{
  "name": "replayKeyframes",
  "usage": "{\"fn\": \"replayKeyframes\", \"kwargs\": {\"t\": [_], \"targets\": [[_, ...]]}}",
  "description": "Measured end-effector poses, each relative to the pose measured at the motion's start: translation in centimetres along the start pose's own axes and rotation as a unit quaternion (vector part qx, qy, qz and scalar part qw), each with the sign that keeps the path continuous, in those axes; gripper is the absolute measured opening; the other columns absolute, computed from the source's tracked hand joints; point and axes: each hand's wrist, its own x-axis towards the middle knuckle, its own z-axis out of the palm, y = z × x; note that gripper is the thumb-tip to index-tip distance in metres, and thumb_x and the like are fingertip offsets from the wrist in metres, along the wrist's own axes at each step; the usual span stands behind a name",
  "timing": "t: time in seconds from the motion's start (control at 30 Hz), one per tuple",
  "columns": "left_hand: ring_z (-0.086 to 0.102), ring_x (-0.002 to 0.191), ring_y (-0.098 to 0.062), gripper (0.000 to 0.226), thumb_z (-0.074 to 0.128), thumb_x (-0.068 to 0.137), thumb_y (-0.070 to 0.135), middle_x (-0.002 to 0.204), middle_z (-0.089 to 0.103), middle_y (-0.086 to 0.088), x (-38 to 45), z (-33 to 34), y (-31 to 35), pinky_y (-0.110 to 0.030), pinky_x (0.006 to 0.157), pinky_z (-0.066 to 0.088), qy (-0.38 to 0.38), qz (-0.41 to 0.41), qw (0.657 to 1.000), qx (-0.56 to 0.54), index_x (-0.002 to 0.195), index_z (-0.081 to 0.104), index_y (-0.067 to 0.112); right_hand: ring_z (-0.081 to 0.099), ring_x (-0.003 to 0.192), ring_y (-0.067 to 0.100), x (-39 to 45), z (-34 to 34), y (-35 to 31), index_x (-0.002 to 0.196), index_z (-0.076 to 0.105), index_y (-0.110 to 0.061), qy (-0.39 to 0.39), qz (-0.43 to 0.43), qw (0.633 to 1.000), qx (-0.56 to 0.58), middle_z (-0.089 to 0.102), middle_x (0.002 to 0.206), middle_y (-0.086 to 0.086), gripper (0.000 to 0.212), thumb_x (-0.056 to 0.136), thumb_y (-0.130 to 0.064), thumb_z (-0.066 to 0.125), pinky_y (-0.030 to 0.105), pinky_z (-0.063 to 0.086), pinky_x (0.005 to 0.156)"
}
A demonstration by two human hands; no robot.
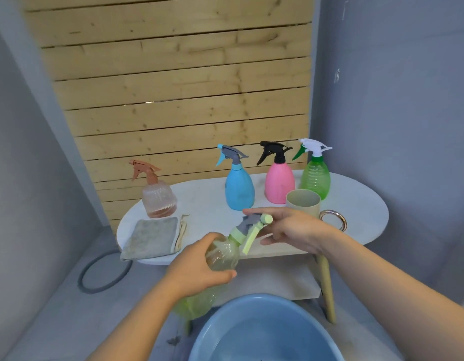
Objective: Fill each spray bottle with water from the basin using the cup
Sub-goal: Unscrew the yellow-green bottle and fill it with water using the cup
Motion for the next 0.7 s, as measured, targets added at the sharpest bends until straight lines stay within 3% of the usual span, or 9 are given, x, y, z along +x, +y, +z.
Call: {"fn": "replayKeyframes", "kwargs": {"t": [0.1,0.17,0.2,0.27,0.37,0.47,0.5,0.6,0.7], "targets": [[0.055,0.098,0.000,0.068,0.068,0.056,0.060,0.107,0.055,0.022,0.6,-0.1,-0.2,-0.027,0.083,0.049,0.031,0.024,0.998,0.048,0.117,0.042,0.046,0.064,0.070,0.016,0.3,-0.3,-0.7,0.113,0.066,-0.010,0.008,0.015,0.990,0.137,0.066,0.104,0.010,0.039,0.093,-0.006,0.033,0.027,0.045,0.065],[0.053,0.101,-0.004,0.069,0.068,0.062,0.057,0.109,0.053,0.019,0.9,-0.3,-0.1,-0.025,0.085,0.045,0.059,0.051,0.988,0.133,0.123,0.039,0.046,0.059,0.072,0.015,0.6,-0.4,-0.5,0.107,0.069,-0.013,0.033,0.020,0.996,0.074,0.068,0.100,0.008,0.031,0.097,-0.031,0.046,0.026,0.043,0.066],[0.053,0.103,-0.007,0.070,0.067,0.063,0.055,0.109,0.053,0.017,1.0,-0.4,0.0,-0.024,0.086,0.041,0.077,0.063,0.979,0.175,0.126,0.039,0.044,0.059,0.078,0.015,0.7,-0.4,-0.2,0.111,0.067,-0.012,0.050,0.011,0.999,0.007,0.069,0.099,0.007,0.029,0.093,-0.032,0.055,0.027,0.044,0.070],[0.052,0.106,-0.012,0.071,0.065,0.065,0.054,0.111,0.054,0.015,1.3,-0.5,0.3,-0.025,0.086,0.035,0.091,0.073,0.966,0.230,0.130,0.038,0.042,0.062,0.084,0.014,0.9,-0.3,0.2,0.119,0.061,-0.012,0.073,-0.022,0.991,-0.107,0.070,0.104,0.008,0.033,0.087,-0.016,0.066,0.025,0.049,0.076],[0.052,0.107,-0.010,0.073,0.065,0.065,0.056,0.112,0.053,0.015,1.5,-0.2,0.3,-0.025,0.088,0.034,0.073,0.065,0.970,0.225,0.131,0.037,0.043,0.060,0.078,0.010,0.8,-0.1,0.2,0.104,0.061,-0.022,0.086,-0.079,0.979,-0.165,0.067,0.111,0.005,0.030,0.084,0.001,0.064,0.019,0.046,0.061],[0.052,0.109,-0.010,0.072,0.065,0.066,0.056,0.113,0.054,0.015,1.5,0.1,0.1,-0.027,0.089,0.033,0.073,0.064,0.967,0.234,0.131,0.037,0.043,0.055,0.104,0.006,0.7,-0.1,0.2,0.093,0.059,-0.029,0.109,-0.119,0.959,-0.231,0.062,0.115,-0.004,0.031,0.081,-0.001,0.067,0.015,0.043,0.078],[0.052,0.110,-0.011,0.072,0.064,0.066,0.056,0.114,0.054,0.015,1.6,0.2,0.1,-0.027,0.090,0.033,0.077,0.063,0.964,0.247,0.131,0.037,0.042,0.052,0.104,0.006,0.8,-0.1,0.3,0.093,0.060,-0.031,0.119,-0.123,0.950,-0.260,0.059,0.114,-0.005,0.029,0.081,-0.006,0.068,0.014,0.040,0.079],[0.051,0.113,-0.010,0.073,0.063,0.067,0.057,0.118,0.053,0.014,1.8,0.3,0.2,-0.028,0.091,0.033,0.079,0.052,0.958,0.271,0.133,0.034,0.042,0.044,0.085,0.005,1.0,0.0,0.3,0.099,0.062,-0.036,0.155,-0.130,0.923,-0.326,0.048,0.099,-0.004,0.026,0.080,-0.021,0.072,0.010,0.034,0.069],[0.051,0.113,-0.010,0.074,0.063,0.067,0.057,0.118,0.054,0.013,1.9,0.4,0.3,-0.028,0.091,0.034,0.075,0.047,0.959,0.270,0.133,0.034,0.042,0.048,0.065,0.005,1.4,0.1,0.3,0.111,0.065,-0.026,0.177,-0.113,0.906,-0.367,0.050,0.070,-0.009,0.026,0.085,-0.027,0.067,0.012,0.034,0.056]]}}
